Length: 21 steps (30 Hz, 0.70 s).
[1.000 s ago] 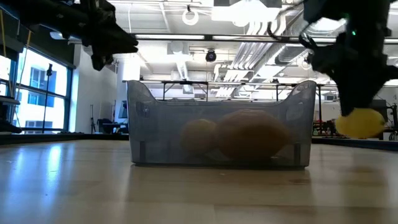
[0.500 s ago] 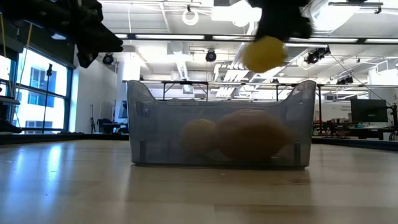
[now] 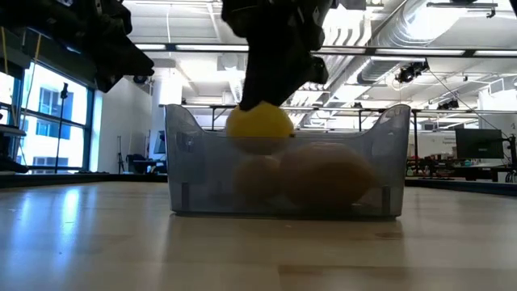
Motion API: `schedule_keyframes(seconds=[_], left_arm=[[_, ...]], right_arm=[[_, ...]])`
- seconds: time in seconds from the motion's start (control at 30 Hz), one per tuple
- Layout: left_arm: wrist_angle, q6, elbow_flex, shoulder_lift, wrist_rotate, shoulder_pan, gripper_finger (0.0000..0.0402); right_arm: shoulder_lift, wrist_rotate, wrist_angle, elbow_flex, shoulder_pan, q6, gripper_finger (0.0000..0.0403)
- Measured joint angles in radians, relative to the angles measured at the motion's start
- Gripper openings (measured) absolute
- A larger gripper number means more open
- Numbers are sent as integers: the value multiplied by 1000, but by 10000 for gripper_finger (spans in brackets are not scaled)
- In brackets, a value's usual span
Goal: Sort produce into baskets
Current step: Put the yellow lemon into the black bin
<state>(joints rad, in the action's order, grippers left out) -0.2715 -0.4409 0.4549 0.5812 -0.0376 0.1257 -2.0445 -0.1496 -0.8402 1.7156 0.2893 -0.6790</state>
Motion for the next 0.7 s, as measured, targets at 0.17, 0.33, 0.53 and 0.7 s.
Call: schedule_keyframes(seconds=[0.17, 0.33, 0.53, 0.7], left_arm=[[-20, 0, 0, 0, 0, 0, 60], [-48, 27, 0, 0, 91, -1, 60], [-82, -8, 9, 0, 275, -6, 60], [-273, -32, 95, 6, 234, -79, 51]], right_arm=[[-43, 50, 52, 7, 15, 6, 99], [-51, 63, 58, 6, 20, -21, 101], [-51, 106, 55, 6, 18, -26, 166], [-46, 151, 49, 6, 16, -35, 236]])
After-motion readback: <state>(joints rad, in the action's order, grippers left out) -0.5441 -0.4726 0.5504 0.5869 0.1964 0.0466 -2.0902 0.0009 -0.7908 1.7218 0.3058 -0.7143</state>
